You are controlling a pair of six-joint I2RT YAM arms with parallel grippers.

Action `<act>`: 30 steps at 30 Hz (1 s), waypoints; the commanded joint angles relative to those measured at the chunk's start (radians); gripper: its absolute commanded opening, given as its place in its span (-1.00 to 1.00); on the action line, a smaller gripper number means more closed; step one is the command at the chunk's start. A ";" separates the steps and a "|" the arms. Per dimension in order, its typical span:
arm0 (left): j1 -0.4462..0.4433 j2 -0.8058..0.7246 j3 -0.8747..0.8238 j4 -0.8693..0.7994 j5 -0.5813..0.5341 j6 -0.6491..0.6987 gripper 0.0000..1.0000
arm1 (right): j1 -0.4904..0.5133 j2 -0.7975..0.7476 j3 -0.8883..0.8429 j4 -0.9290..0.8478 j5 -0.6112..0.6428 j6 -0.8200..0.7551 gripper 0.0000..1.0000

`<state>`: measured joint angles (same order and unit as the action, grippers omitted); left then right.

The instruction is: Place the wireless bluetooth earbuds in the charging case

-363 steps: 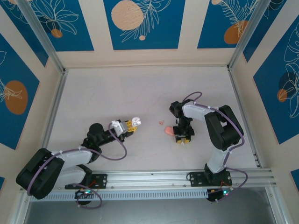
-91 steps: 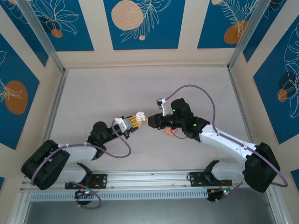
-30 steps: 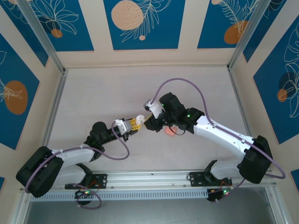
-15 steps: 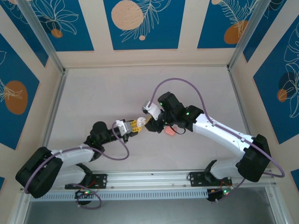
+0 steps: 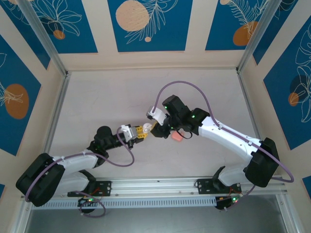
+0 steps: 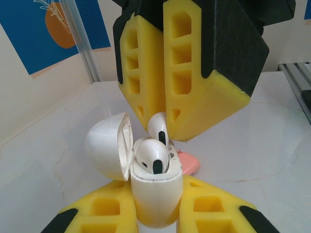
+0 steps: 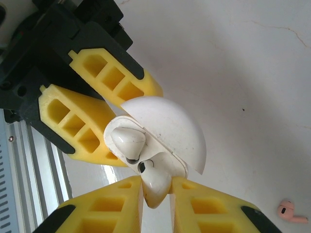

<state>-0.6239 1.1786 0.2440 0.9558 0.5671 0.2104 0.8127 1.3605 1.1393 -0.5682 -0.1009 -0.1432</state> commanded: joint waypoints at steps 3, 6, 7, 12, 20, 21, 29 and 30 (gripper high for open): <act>-0.011 -0.022 0.038 0.020 0.079 -0.012 -0.67 | 0.009 0.002 0.037 0.006 0.003 -0.029 -0.51; -0.011 -0.024 0.037 0.018 0.077 -0.010 -0.67 | 0.009 -0.008 0.032 0.013 -0.002 -0.025 -0.46; -0.011 -0.024 0.036 0.018 0.076 -0.010 -0.67 | 0.008 -0.013 0.029 0.018 -0.004 -0.023 -0.45; -0.011 -0.022 0.036 0.019 0.076 -0.010 -0.66 | 0.009 -0.035 0.019 0.031 -0.013 -0.013 -0.39; -0.011 -0.024 0.032 0.021 0.073 -0.009 -0.66 | 0.007 -0.063 0.001 0.051 -0.017 0.011 -0.26; -0.011 -0.025 0.032 0.021 0.071 -0.008 -0.66 | 0.006 -0.067 -0.001 0.055 -0.019 0.014 -0.25; -0.011 -0.025 0.031 0.017 0.067 -0.004 -0.65 | 0.000 -0.117 -0.028 0.089 -0.031 0.046 -0.17; -0.010 -0.024 0.032 0.015 0.067 -0.004 -0.65 | -0.001 -0.124 -0.033 0.095 -0.035 0.054 -0.16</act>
<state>-0.6243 1.1675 0.2554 0.9562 0.6025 0.2089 0.8165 1.2732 1.1305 -0.5053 -0.1062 -0.1154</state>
